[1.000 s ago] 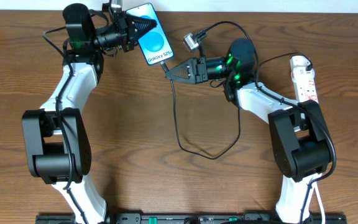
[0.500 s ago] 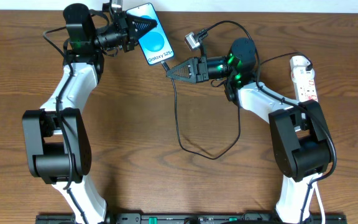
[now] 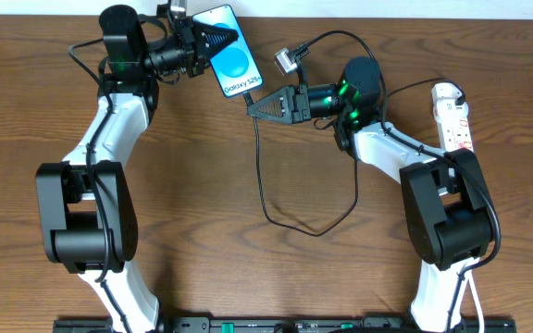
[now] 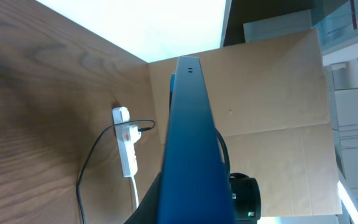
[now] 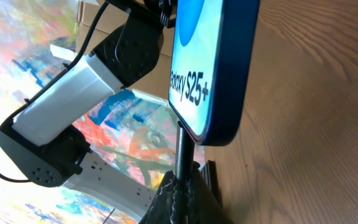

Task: Plug charger to phone and switch on socket
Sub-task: 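Open the right gripper and withdraw it from the plugged phone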

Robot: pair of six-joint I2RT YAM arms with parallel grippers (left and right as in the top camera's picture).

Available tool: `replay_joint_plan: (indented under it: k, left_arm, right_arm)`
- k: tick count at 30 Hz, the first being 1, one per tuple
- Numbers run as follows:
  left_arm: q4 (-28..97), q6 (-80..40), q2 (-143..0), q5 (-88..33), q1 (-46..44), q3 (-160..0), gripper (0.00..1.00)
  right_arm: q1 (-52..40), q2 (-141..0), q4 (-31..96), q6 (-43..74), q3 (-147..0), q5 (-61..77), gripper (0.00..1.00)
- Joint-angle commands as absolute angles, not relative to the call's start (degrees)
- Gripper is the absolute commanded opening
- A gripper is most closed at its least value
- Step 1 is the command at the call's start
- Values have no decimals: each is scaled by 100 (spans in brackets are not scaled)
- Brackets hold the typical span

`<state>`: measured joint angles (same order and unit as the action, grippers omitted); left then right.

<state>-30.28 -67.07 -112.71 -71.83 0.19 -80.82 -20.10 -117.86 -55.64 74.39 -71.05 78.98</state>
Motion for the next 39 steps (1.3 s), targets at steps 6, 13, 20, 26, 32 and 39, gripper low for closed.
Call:
replay_joint_plan:
  k: [6,13,20,26,32,39]
  left_arm:
    - [-3055,-6626,-11212,-7564,-110,-8112,7]
    - [-3055,-6626,-11212,-7561,-91,-8112,7]
    - [-3055,-6626,-11212,-7561,21,-8112,7]
    - [-2882,-6259,-11212,-7701,36,-8110,7]
    - [-1267,-4921,-11214,-7797,36,-8084,7]
    - [161,-3662,-11214,-7793,36,-8084,7]
  right_arm:
    - [-1986,-11789,-5645,7411,-7109,7406,1]
    - [-1992,-11789,-5638,7408,-7107,7677,5]
    - [-1990,-11789,-5640,7406,-7107,7905,28]
    - [-1933,-11789,-5636,7135,-7107,8005,47]
    - [-1603,-11789,-5594,6877,-7107,8294,51]
    - [-1288,-11789,-4501,5955,-7107,8195,60]
